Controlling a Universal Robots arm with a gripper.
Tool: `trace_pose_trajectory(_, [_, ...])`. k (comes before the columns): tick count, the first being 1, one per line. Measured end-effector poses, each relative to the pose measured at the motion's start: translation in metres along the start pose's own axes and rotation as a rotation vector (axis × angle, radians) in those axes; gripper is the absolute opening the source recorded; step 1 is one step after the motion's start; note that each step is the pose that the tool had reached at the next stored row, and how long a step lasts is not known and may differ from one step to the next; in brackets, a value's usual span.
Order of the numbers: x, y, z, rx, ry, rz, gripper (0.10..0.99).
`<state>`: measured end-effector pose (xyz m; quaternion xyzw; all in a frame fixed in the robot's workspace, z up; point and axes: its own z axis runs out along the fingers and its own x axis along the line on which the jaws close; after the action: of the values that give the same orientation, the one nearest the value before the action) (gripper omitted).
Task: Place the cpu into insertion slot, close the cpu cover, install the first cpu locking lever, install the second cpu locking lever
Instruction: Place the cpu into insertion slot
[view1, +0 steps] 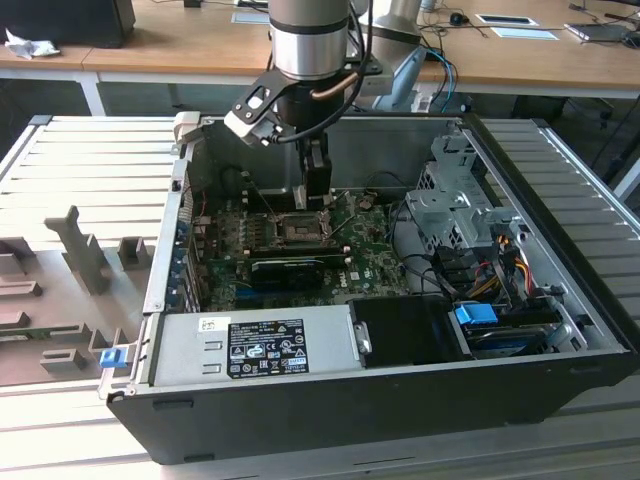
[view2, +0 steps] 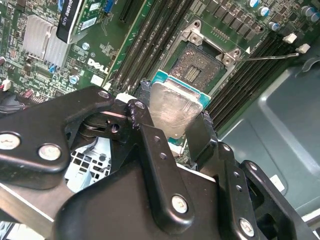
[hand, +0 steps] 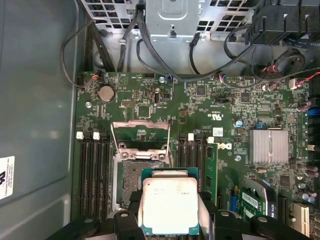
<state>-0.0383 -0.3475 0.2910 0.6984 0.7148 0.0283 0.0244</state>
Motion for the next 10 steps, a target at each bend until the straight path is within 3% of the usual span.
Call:
trace_pose_trajectory(3, [0.0000, -0.0001, 0.0020, 0.000, -0.0014, 0.001, 0.529])
trace_pose_trajectory(10, [-0.0001, -0.0013, 0.0166, 0.001, -0.0026, 0.012, 0.529])
